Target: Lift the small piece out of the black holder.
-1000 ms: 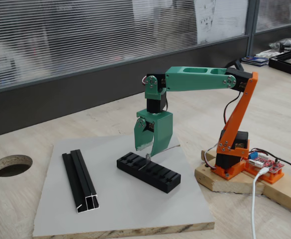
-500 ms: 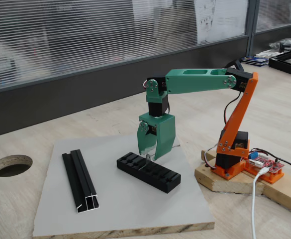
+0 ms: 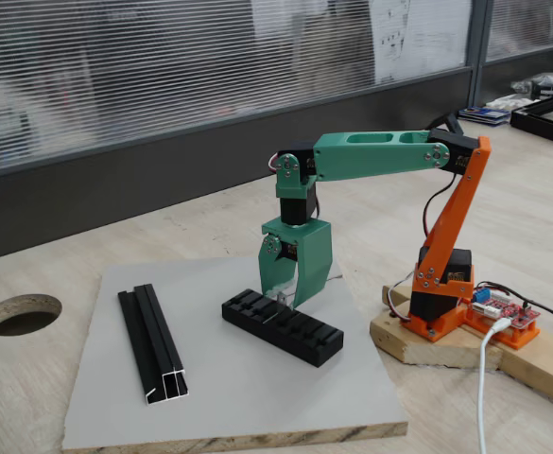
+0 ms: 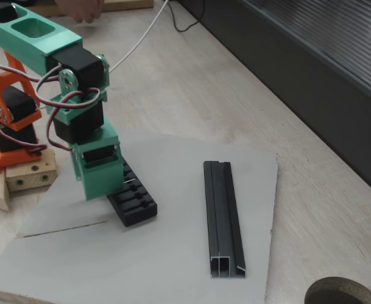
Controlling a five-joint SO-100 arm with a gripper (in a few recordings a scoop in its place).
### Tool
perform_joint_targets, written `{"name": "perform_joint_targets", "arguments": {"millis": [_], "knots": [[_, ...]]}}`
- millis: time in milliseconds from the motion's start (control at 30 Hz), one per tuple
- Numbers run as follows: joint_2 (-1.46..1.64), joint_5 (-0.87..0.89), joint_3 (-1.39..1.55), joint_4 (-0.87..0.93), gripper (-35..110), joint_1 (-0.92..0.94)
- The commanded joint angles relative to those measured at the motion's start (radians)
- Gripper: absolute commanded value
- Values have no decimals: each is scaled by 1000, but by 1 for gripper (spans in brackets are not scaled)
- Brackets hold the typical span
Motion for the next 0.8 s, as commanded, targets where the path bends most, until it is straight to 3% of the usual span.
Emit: {"name": "perform_joint_targets", "arguments": {"millis": [0,533,767], "knots": [[43,14,-2,-5,37,-3],[43,14,-3,-5,35,12],[43,14,-46,-52,11,12]]}}
